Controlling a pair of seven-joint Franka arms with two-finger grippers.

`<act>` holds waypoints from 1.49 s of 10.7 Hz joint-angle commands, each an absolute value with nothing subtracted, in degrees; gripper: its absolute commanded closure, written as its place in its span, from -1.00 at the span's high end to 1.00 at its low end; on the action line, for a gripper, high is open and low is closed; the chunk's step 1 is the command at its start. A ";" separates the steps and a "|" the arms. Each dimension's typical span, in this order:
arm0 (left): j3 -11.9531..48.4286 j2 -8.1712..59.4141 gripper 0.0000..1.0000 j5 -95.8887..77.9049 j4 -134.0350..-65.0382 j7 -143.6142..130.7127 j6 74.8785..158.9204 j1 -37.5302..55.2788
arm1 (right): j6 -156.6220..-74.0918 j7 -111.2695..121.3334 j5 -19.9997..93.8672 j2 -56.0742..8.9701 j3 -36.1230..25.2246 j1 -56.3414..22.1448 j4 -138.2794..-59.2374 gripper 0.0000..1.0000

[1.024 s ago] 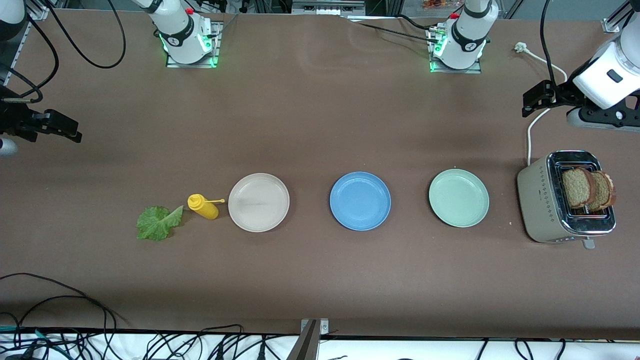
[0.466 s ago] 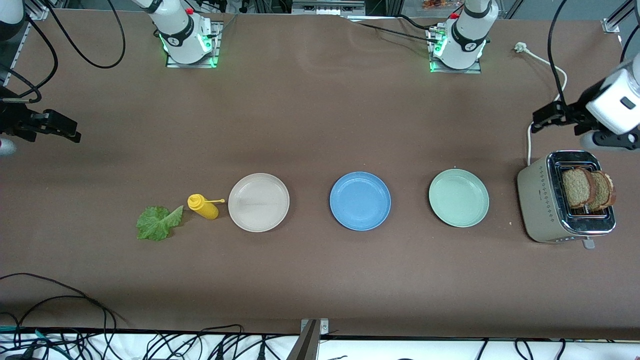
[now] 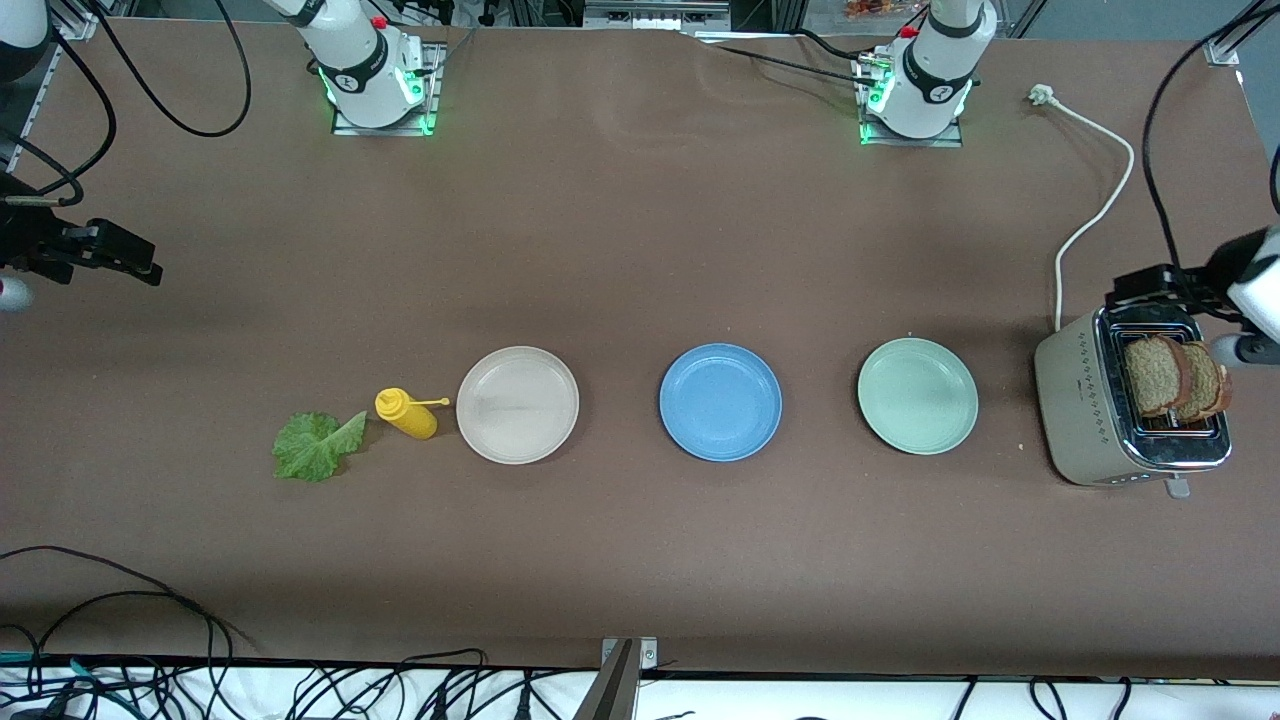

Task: Make sandwich in blue plate with both arms
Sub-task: 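Move the left gripper down over the bread slices in the toaster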

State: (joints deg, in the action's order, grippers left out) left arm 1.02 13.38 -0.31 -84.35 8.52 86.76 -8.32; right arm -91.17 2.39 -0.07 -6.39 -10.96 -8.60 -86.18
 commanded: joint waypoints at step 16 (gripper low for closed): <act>2.02 27.07 0.98 -6.42 -82.62 16.88 96.42 -22.15 | -90.26 3.25 0.70 -6.24 -12.74 -8.53 -85.34 1.00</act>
State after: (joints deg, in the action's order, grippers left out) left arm 1.77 27.11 -4.90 -83.00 18.13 96.94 -22.18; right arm -91.17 2.45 -0.07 -6.39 -11.67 -8.54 -86.17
